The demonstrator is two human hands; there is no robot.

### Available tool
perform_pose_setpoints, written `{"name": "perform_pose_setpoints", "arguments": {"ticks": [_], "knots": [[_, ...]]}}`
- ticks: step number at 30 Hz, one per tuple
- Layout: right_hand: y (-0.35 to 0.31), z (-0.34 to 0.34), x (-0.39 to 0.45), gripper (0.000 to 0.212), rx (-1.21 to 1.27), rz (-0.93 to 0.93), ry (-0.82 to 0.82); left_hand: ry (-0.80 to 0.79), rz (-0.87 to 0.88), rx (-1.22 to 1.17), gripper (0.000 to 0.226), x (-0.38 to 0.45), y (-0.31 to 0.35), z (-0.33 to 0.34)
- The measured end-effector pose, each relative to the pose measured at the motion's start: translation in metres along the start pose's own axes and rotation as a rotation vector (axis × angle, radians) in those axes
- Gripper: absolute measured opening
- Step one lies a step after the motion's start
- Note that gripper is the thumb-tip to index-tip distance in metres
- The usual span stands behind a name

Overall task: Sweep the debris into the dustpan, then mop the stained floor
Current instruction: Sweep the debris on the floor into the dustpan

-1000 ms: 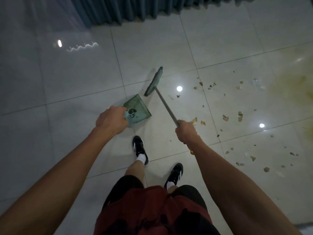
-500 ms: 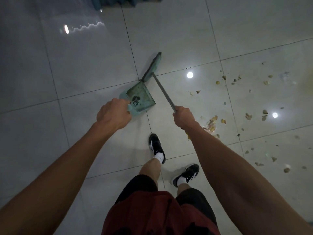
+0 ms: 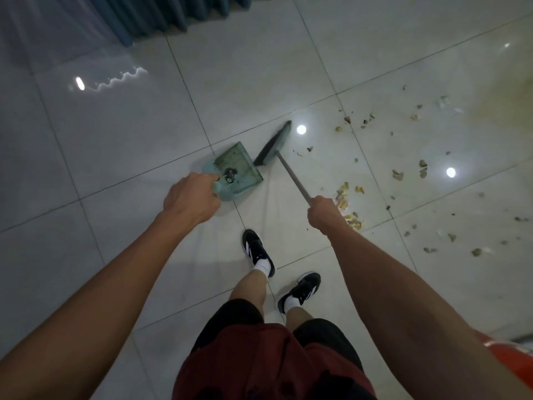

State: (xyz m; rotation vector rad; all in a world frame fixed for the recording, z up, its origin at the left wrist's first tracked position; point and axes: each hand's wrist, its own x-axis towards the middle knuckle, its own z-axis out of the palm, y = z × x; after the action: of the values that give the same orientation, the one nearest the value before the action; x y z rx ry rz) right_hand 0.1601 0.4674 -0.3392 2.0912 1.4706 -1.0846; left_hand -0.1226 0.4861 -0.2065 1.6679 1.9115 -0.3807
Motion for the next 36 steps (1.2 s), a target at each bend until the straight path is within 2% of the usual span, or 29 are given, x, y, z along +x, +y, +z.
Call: {"name": "perform_pose_setpoints", "arguments": {"ticks": [13,18,23,26,36], "knots": [[0.205,0.026,-0.085,0.03,0.177,0.27,0.038,-0.025,0.156,0.115,0.042,-0.066,0.127,0.062],[0.263,0.044,-0.11,0.026,0.201,0.288,0.094,-0.024,0.192,0.094,0.031,-0.1,0.164,0.085],[0.279,0.049,-0.126,0.021,0.203,0.22,0.103,-0.031,0.185,0.091,0.036,-0.128,0.173,0.109],[0.271,0.047,-0.134,0.021,0.185,0.164,0.108,-0.015,0.168,0.106,0.03,-0.143,0.167,0.119],[0.229,0.06,-0.156,0.03,0.051,-0.025,0.073,0.02,0.055,0.022,0.027,-0.195,0.098,0.141]]}}
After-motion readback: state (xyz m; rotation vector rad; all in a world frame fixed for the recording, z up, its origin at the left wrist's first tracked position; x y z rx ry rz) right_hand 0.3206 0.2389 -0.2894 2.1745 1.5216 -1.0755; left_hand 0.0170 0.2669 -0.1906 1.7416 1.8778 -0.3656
